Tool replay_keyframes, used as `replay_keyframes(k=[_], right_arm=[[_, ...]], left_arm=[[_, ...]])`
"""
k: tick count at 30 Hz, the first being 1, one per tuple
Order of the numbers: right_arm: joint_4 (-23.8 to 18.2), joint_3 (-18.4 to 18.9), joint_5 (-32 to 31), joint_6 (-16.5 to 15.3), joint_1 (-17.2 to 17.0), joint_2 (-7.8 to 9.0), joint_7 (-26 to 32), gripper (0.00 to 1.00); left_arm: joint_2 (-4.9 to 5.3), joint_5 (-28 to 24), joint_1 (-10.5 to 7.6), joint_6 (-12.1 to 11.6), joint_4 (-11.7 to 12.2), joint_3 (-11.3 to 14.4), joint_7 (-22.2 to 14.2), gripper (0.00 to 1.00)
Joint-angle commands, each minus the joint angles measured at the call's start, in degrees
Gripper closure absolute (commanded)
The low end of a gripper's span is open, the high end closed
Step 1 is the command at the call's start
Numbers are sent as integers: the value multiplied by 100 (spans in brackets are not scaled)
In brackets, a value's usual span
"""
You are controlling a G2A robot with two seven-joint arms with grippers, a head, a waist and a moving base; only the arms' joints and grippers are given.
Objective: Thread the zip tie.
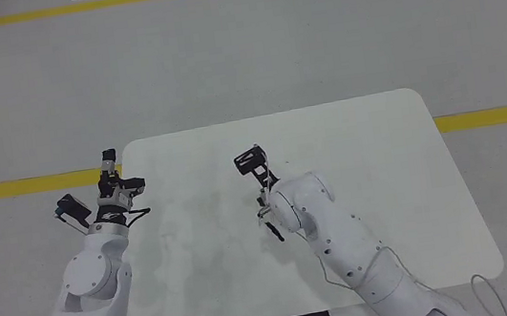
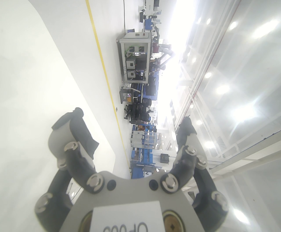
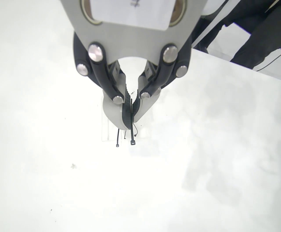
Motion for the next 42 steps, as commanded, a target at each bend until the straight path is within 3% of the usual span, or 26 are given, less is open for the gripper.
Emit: replay_keyframes(k=[1, 12, 25, 28, 34, 36, 37, 42], right_arm=[[-89, 117, 163, -83, -69, 19, -62, 100], [-410, 522, 966, -225, -302, 80, -312, 100], [-412, 544, 1001, -225, -323, 84, -414, 100], [-490, 625, 1034, -34, -364, 93, -633, 100], [-744, 712, 1067, 675, -394, 80, -808, 100], [-797, 738, 1179, 1004, -388, 59, -938, 100], [-808, 754, 1225, 1005, -388, 49, -1037, 100], [-817, 756, 1224, 1005, -385, 46, -1078, 100]], left_arm=[[0, 0, 0, 0, 0, 0, 0, 0], [0, 0, 0, 0, 0, 0, 0, 0], [-2, 43, -25, -40, -7, 5, 7, 0], [-2, 325, -71, -442, -19, 21, -164, 0], [1, 958, -148, -1337, 141, 64, -464, 0], [-1, 1116, -200, -1770, 183, 106, -631, 0], [4, 1374, -222, -1909, 234, 86, -611, 0], [4, 1374, -222, -1909, 234, 86, -611, 0]])
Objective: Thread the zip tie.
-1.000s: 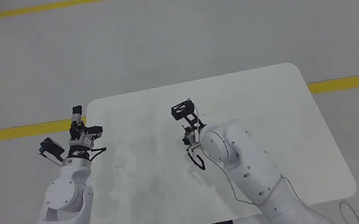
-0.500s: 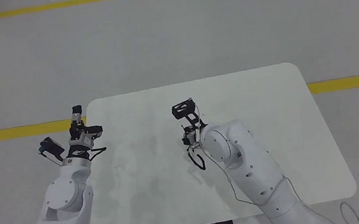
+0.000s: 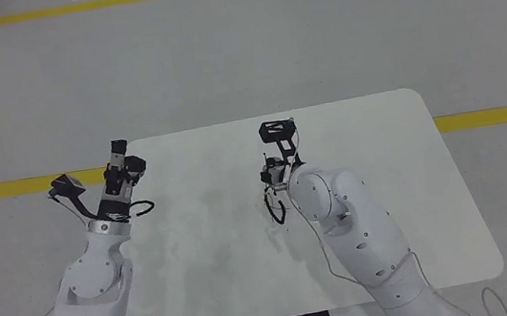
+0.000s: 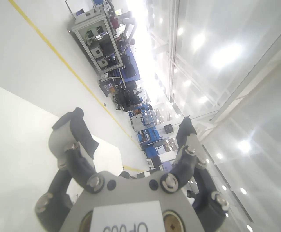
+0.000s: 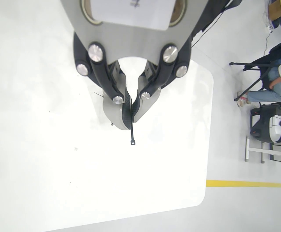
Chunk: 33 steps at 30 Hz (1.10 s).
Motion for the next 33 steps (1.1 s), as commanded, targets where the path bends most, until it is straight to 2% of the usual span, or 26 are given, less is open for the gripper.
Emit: replay_keyframes(k=[1, 4, 6, 7, 8, 10, 11, 14, 16, 24, 28, 33], right_arm=[[1, -1, -2, 0, 0, 1, 4, 100], [1, -1, -2, 0, 0, 1, 4, 100], [42, 97, 119, 0, -75, -4, -252, 100], [45, 180, 229, 0, -101, -16, -339, 100], [54, 277, 308, 0, -119, -32, -409, 100], [71, 448, 380, 0, -140, -83, -495, 100], [74, 551, 424, 0, -152, -115, -531, 100], [136, 879, 598, 0, -190, -262, -593, 100], [178, 1020, 778, 0, -194, -379, -598, 100], [178, 1020, 778, 0, -194, -379, -598, 100], [271, 1196, 1101, 0, -254, -386, -841, 100], [503, 1474, 1307, 0, -187, -510, -909, 100]], left_arm=[[0, -20, 1, 7, -2, 0, 0, 0], [0, -17, -4, 13, 0, 8, -15, 0], [11, 19, -39, -32, 35, 42, -365, 0], [31, 213, -76, -32, -47, 30, -663, 0], [58, 538, -120, -32, -227, -1, -998, 0], [112, 1150, -52, -32, -390, -24, -1623, 0], [130, 1215, -34, -32, -461, -21, -1816, 0], [178, 1376, -36, -32, -640, -51, -2057, 0], [185, 1361, -29, -32, -645, -51, -2075, 0], [186, 1382, -35, -32, -652, -42, -2085, 0], [241, 1782, -109, -32, -867, 54, -2562, 0], [399, 2114, -212, -32, -1057, 131, -3448, 0]])
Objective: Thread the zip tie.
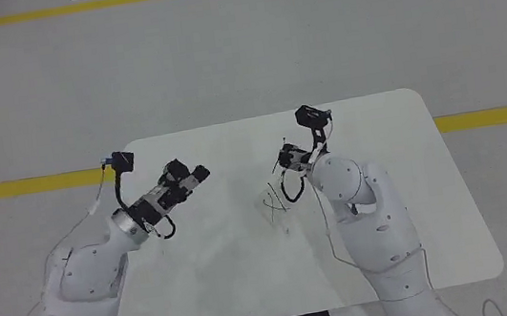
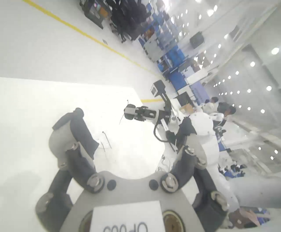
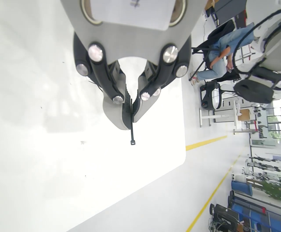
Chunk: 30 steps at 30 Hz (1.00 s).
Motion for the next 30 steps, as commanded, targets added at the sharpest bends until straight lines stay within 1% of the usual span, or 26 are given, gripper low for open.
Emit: replay_keyframes(k=[1, 2, 3, 4, 5, 7, 13, 14, 15, 16, 18, 20, 21, 22, 23, 25, 26, 28, 30], right_arm=[[88, 112, 68, 0, 30, -68, -33, 100], [133, 164, 119, 0, 44, -106, -33, 100], [192, 241, 151, 0, 66, -159, -65, 100], [233, 284, 198, 0, 80, -203, -68, 100], [265, 316, 252, 0, 97, -245, -57, 100], [317, 378, 265, 0, 114, -333, -82, 100], [312, 380, 248, 0, 119, -343, -93, 100], [312, 380, 248, 0, 119, -343, -93, 100], [312, 380, 248, 0, 119, -343, -93, 100], [313, 386, 277, 0, 111, -344, -127, 100], [327, 452, 594, 0, 76, -350, -293, 100], [376, 533, 811, 0, 110, -358, -307, 100], [400, 581, 916, 0, 127, -367, -315, 100], [428, 620, 1008, 0, 151, -378, -280, 100], [441, 683, 1134, 0, 185, -396, -267, 100], [470, 768, 1372, 0, 222, -432, -208, 100], [475, 795, 1442, 0, 247, -448, -169, 100], [513, 857, 1628, 0, 274, -492, -70, 100], [543, 946, 1768, 0, 309, -535, 12, 100]], left_arm=[[74, 8, -38, 0, -36, 22, -348, 0], [106, -29, -51, 0, -29, 18, -427, 0], [144, -141, -72, 0, -37, 24, -492, 0], [166, -289, -72, 0, 3, 24, -506, 0], [187, -255, -114, 0, 24, -47, -373, 0], [187, -255, -114, 0, 24, -47, -373, 0], [187, -255, -114, 0, 24, -47, -373, 0], [184, -285, -132, 0, -22, 5, -339, 0], [192, -191, -155, 0, -36, 43, -397, 0], [210, 36, -204, 0, -47, 68, -481, 0], [235, 246, -265, 0, -112, 154, -569, 0], [272, 383, -327, 0, -184, 297, -618, 0], [295, 482, -343, 0, -154, 326, -637, 0], [321, 650, -385, 0, -205, 373, -641, 0], [354, 756, -403, 0, -204, 458, -593, 0], [408, 824, -447, 0, -230, 573, -486, 0], [439, 841, -457, 0, -207, 627, -458, 0], [518, 996, -491, 0, -200, 707, -292, 0], [603, 1017, -505, 0, -198, 810, -184, 0]])
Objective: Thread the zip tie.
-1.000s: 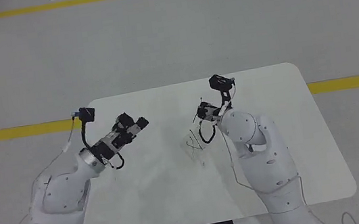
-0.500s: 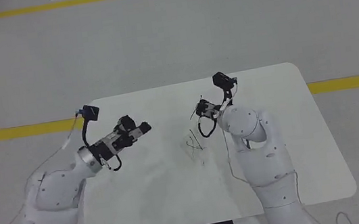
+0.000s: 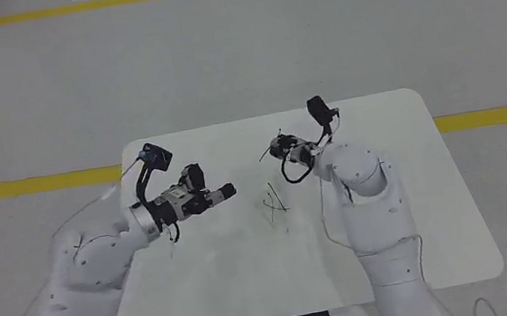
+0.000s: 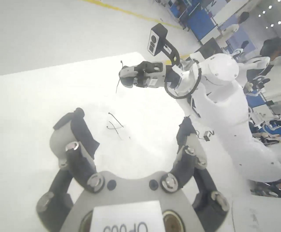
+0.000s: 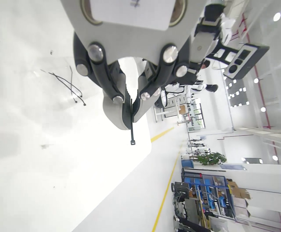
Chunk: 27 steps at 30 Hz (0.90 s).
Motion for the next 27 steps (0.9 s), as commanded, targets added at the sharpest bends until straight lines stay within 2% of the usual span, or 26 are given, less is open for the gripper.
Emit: replay_keyframes(k=[1, 6, 8, 18, 19, 21, 27], right_arm=[[30, 73, 96, 0, 32, -37, 85, 100], [23, 250, 349, 0, 84, -133, 333, 100], [49, 302, 513, 0, 113, -143, 431, 100], [44, 313, 585, 0, 120, -145, 451, 100], [54, 310, 608, -5, 114, -141, 428, 100], [76, 326, 972, 0, 74, -117, 375, 100], [135, 440, 1532, 0, 72, -67, 687, 100]], left_arm=[[86, 30, -19, 0, -4, 89, 100, 0], [291, 76, -85, 0, 3, 331, 354, 0], [362, 134, -115, 0, 8, 430, 648, 0], [357, 187, -117, 0, 56, 480, 703, 0], [358, 258, -127, 6, 149, 483, 718, 0], [374, 612, -185, 0, 157, 554, 715, 0], [455, 686, -304, 0, 294, 918, 1303, 0]])
